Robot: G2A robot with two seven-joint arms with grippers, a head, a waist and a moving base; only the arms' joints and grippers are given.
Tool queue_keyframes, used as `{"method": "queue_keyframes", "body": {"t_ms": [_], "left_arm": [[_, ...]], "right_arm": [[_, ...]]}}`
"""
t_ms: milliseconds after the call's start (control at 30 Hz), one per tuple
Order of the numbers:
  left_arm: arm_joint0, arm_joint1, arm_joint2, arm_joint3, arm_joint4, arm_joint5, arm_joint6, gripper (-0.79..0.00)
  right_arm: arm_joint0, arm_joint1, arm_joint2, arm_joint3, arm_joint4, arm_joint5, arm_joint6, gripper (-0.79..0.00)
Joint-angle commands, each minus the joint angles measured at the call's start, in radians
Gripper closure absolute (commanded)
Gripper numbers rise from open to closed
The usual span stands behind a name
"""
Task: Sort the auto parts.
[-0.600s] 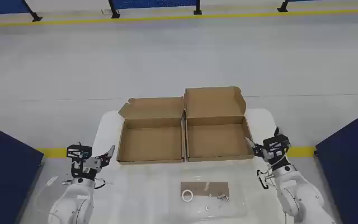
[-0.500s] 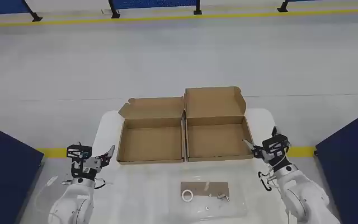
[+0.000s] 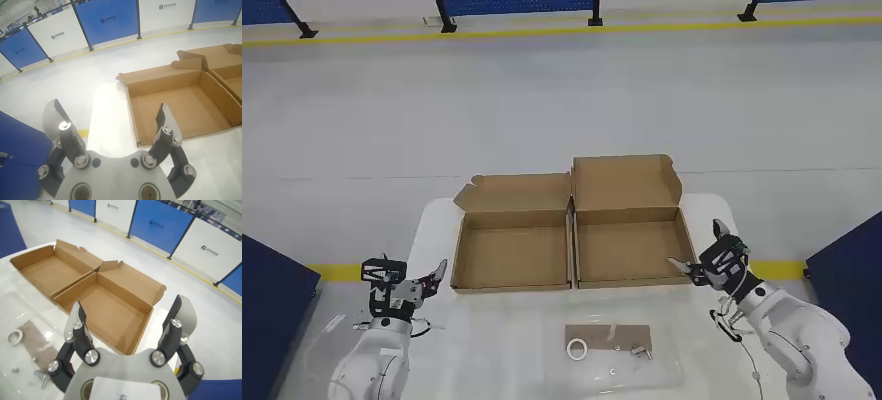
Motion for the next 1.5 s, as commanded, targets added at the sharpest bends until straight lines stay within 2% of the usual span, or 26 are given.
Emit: {"method": "queue_keyframes", "body": {"t_ms": [0,233,300,667,1000,1133,1233,1467], "left_arm": [[0.000,0.000,0.000,0.000,0.000,0.000,0.000,-0.785],[0.000,0.000,0.000,0.000,0.000,0.000,0.000,-0.785],[0.000,0.000,0.000,0.000,0.000,0.000,0.000,-0.785],[0.000,0.000,0.000,0.000,0.000,0.000,0.000,-0.785],[0.000,0.000,0.000,0.000,0.000,0.000,0.000,-0.785],[0.000,0.000,0.000,0.000,0.000,0.000,0.000,-0.785],[0.000,0.000,0.000,0.000,0.000,0.000,0.000,-0.785],[0.000,0.000,0.000,0.000,0.000,0.000,0.000,-0.785]], "right_arm": [[0.005,0.002,0.006,-0.005,0.003,-0.025,0.036,-0.785],[0.004,0.003,0.002,-0.006,-0.002,-0.031,0.039,-0.785],[0.009,0.007,-0.021,-0.023,-0.025,-0.091,0.071,-0.785],[0.171,0.037,-0.078,-0.054,0.086,-0.363,0.440,-0.785],[0.169,0.037,-0.085,-0.057,0.092,-0.364,0.428,-0.785],[0.209,0.048,-0.123,-0.082,0.058,-0.433,0.493,-0.785],[0.243,0.066,-0.182,-0.096,0.075,-0.433,0.557,-0.785],[0.318,0.147,-0.352,-0.048,0.024,-0.433,0.557,-0.785]]}}
